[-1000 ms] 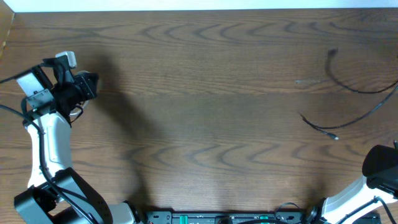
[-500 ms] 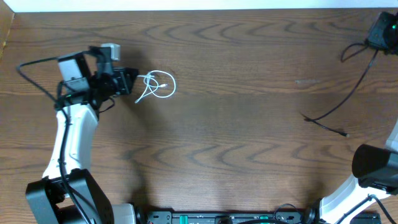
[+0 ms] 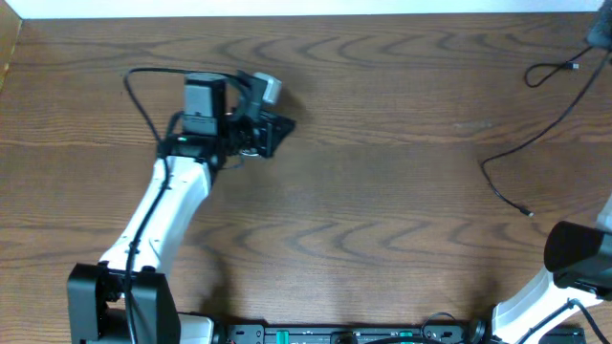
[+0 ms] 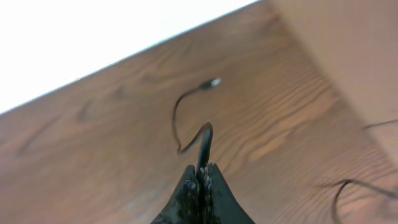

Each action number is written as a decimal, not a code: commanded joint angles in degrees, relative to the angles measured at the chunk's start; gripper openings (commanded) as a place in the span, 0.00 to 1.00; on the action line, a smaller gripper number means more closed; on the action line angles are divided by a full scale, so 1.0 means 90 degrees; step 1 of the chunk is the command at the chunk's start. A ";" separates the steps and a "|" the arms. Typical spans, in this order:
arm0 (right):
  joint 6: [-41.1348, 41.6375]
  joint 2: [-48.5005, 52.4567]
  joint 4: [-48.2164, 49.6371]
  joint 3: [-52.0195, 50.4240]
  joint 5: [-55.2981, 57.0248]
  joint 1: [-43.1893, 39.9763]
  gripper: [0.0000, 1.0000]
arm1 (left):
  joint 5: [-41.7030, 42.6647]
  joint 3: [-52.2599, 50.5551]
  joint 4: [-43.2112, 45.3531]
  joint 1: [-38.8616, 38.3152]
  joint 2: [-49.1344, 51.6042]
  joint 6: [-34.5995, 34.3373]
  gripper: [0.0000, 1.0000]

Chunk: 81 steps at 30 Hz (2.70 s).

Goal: Untangle cables

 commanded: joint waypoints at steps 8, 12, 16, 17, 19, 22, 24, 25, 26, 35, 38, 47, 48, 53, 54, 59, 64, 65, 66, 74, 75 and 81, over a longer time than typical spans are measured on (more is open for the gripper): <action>-0.0160 0.0726 0.0430 0.0039 0.0712 -0.1763 0.01 | 0.0010 -0.0029 0.0019 -0.1477 -0.0080 -0.0053 0.14; -0.0165 0.0801 0.0452 0.0039 0.0738 -0.2521 0.01 | -0.0338 -0.0029 0.0022 -0.1863 -0.0080 -0.0051 0.15; -0.0163 0.0799 0.0437 0.0041 0.0729 -0.3184 0.01 | -0.0359 -0.0029 0.0022 -0.2059 -0.0080 -0.0053 0.14; -0.0155 0.0799 0.0427 0.0041 0.0702 -0.3371 0.01 | -0.0357 -0.0029 0.0019 -0.2086 -0.0080 -0.0053 0.15; -0.0134 0.0799 0.0427 0.0041 0.0532 -0.3643 0.01 | -0.0359 -0.0029 0.0019 -0.2130 -0.0080 -0.0053 0.14; 0.0211 0.0799 0.0430 0.0041 0.0333 -0.4031 0.01 | -0.0357 -0.0029 0.0010 -0.2144 -0.0080 -0.0053 0.15; 0.0221 0.0799 0.0464 0.0041 0.0090 -0.4197 0.01 | -0.0359 -0.0029 -0.0029 -0.2144 -0.0080 -0.0053 0.15; 0.0226 0.0799 0.0481 0.0041 -0.0010 -0.4272 0.01 | -0.0357 -0.0029 -0.0053 -0.2144 -0.0080 -0.0053 0.15; 0.0226 0.0799 0.0505 0.0041 -0.0056 -0.4306 0.01 | -0.0357 -0.0029 -0.0073 -0.2144 -0.0080 -0.0053 0.15; 0.0291 0.0879 0.1052 0.0041 -0.0085 -0.3927 0.01 | -0.0357 -0.0029 -0.0221 -0.2144 -0.0080 -0.0053 0.14; 0.0209 0.1022 0.1243 0.0039 -0.0153 -0.3670 0.01 | -0.0357 -0.0029 -0.0267 -0.2144 -0.0080 -0.0053 0.15; 0.0423 0.2110 0.1299 0.0039 0.0546 -0.3160 0.01 | -0.0357 -0.0029 -0.0277 -0.2378 -0.0080 -0.0058 0.14; 0.0418 0.2242 0.1304 0.0039 0.0571 -0.3162 0.01 | -0.0357 -0.0029 -0.0274 -0.2421 -0.0080 -0.0058 0.15; 0.0415 0.2788 0.1282 0.0039 0.0568 -0.3271 0.01 | -0.0364 -0.0029 -0.0272 -0.2613 -0.0080 -0.0058 0.15; 0.0413 0.2905 0.1277 0.0039 0.0563 -0.3308 0.01 | -0.0406 -0.0029 -0.0272 -0.2654 -0.0080 -0.0066 0.15; 0.0355 0.3383 0.1224 0.0039 0.0517 -0.3412 0.01 | -0.0478 -0.0029 -0.0267 -0.2839 -0.0080 -0.0109 0.15; 0.0291 0.3645 0.1222 0.0039 0.0376 -0.3422 0.10 | -0.0476 -0.0029 -0.0267 -0.2905 -0.0080 -0.0134 0.15; 0.0202 0.3648 0.1243 0.0039 0.0245 -0.3422 0.25 | -0.0476 -0.0029 -0.0267 -0.2905 -0.0080 -0.0158 0.15; 0.0134 0.3653 0.1270 0.0039 0.0136 -0.3417 0.30 | -0.0478 -0.0029 -0.0267 -0.2905 -0.0080 -0.0180 0.14; -0.0342 0.3636 0.1355 0.0051 -0.1909 -0.3298 0.99 | -0.0474 -0.0029 -0.0270 -0.2970 -0.0080 -0.0204 0.14; -0.0381 0.3631 0.1355 0.0051 -0.2035 -0.3281 0.99 | -0.0474 -0.0029 -0.0270 -0.2977 -0.0080 -0.0204 0.15; -0.0763 0.3123 0.1576 0.0051 -0.2829 -0.2914 0.99 | -0.0476 -0.0029 -0.0270 -0.3084 -0.0080 -0.0199 0.15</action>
